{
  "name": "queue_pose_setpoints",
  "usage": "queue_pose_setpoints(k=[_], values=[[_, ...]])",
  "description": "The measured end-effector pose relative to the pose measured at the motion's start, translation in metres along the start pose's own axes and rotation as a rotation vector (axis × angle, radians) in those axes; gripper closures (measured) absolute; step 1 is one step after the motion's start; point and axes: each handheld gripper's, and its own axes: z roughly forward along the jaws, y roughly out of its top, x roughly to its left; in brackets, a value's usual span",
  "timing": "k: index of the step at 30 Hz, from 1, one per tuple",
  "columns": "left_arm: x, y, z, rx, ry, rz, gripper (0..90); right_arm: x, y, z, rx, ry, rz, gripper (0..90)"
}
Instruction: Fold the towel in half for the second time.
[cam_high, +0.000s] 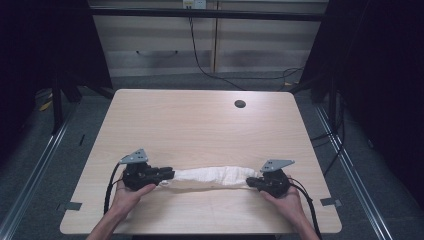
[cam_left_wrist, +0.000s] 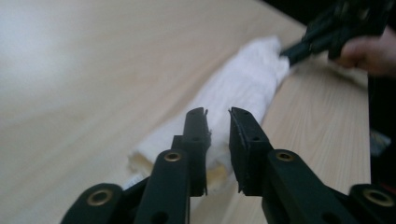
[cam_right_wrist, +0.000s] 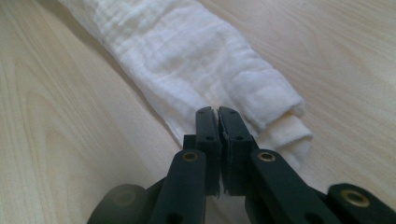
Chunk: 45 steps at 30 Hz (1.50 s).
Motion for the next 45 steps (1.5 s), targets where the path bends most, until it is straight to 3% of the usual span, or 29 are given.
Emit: queue_pose_setpoints(k=[3,5,8,11,13,16,20,26,36,41,43,45], values=[[-0.002,-0.008,0.008,0.094,0.040,0.042,81.4,0.000,0.000,-0.001,0.002,0.001,-0.004,87.6],[-0.001,-0.014,0.014,0.137,0.052,0.047,79.6,-0.001,-0.001,-0.001,0.001,0.003,0.001,87.4],[-0.001,-0.016,0.017,0.140,0.062,0.053,76.1,-0.001,-0.002,-0.003,0.002,0.007,0.014,83.7],[-0.003,-0.016,0.017,0.147,0.082,0.063,73.0,-0.001,-0.002,-0.006,0.000,0.014,0.024,74.4],[-0.006,-0.016,0.018,0.154,0.099,0.094,71.7,0.000,-0.003,-0.009,0.002,0.018,0.033,68.0],[-0.008,-0.015,0.018,0.161,0.097,0.102,65.4,0.001,-0.005,-0.015,0.011,0.032,0.029,59.8],[-0.006,-0.016,0.014,0.145,0.080,0.067,56.2,0.002,-0.008,-0.024,-0.020,0.042,0.042,53.4],[-0.008,-0.009,-0.005,0.034,0.049,0.015,46.1,0.000,-0.004,-0.040,-0.125,0.034,0.100,46.6],[-0.001,-0.015,-0.042,-0.030,0.132,-0.064,39.8,0.002,-0.008,-0.064,-0.230,-0.030,0.148,42.9],[0.002,-0.029,-0.057,-0.029,0.192,-0.103,35.1,-0.003,-0.018,-0.075,-0.252,-0.096,0.183,38.9],[0.004,-0.038,-0.063,-0.053,0.216,-0.123,33.9,-0.008,-0.025,-0.079,-0.262,-0.120,0.195,38.2],[0.008,-0.043,-0.066,-0.047,0.223,-0.139,33.1,-0.014,-0.032,-0.081,-0.269,-0.150,0.224,36.3]])
